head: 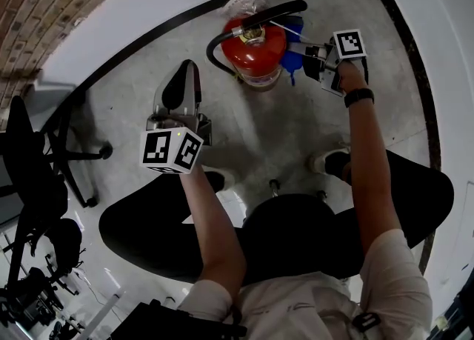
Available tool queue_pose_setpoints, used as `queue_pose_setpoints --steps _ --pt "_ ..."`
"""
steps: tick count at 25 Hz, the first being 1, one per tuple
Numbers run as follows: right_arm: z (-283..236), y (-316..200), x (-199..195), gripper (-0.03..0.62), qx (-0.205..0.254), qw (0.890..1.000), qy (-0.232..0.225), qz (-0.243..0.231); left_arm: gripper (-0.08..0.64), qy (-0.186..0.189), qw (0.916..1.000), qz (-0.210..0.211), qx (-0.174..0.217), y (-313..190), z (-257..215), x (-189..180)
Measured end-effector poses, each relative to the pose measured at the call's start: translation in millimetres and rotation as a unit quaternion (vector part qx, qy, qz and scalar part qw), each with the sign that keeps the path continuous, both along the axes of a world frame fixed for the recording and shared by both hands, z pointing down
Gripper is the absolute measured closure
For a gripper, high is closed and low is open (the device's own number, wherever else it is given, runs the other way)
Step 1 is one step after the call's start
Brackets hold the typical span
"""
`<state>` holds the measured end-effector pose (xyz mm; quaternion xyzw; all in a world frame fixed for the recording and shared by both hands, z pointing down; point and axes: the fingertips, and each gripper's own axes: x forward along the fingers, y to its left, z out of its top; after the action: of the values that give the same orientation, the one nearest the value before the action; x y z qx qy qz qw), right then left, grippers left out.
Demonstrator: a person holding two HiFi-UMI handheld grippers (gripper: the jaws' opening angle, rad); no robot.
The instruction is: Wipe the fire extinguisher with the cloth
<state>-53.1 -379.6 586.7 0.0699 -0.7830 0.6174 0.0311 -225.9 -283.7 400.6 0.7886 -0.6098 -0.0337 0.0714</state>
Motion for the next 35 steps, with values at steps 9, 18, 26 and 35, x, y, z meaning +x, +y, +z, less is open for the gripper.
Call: queue_pose_setpoints --steps 9,18,26,35 --pt "122.8 14.6 2.8 0.517 -0.074 0.994 0.075 -0.035 0.558 -0.007 0.9994 -0.024 -0.024 -17.5 11.6 -13.5" --pt "234.9 93.1 -3.1 0.515 -0.080 0.939 0.251 -0.219 0.558 -0.014 0.9981 -0.042 -0.043 -30.0 28.3 -28.4" --pt "125.2 -22.4 20.1 0.512 0.090 0.947 0.229 -0.205 0.558 -0.005 0.9986 -0.050 -0.012 -34.8 12.3 -56.3" --pt "-155.7 -90.4 -78.2 0.511 0.333 0.848 0.101 -0.399 0.558 0.015 0.9986 -0.050 0.001 -51.8 -4.7 -83.6"
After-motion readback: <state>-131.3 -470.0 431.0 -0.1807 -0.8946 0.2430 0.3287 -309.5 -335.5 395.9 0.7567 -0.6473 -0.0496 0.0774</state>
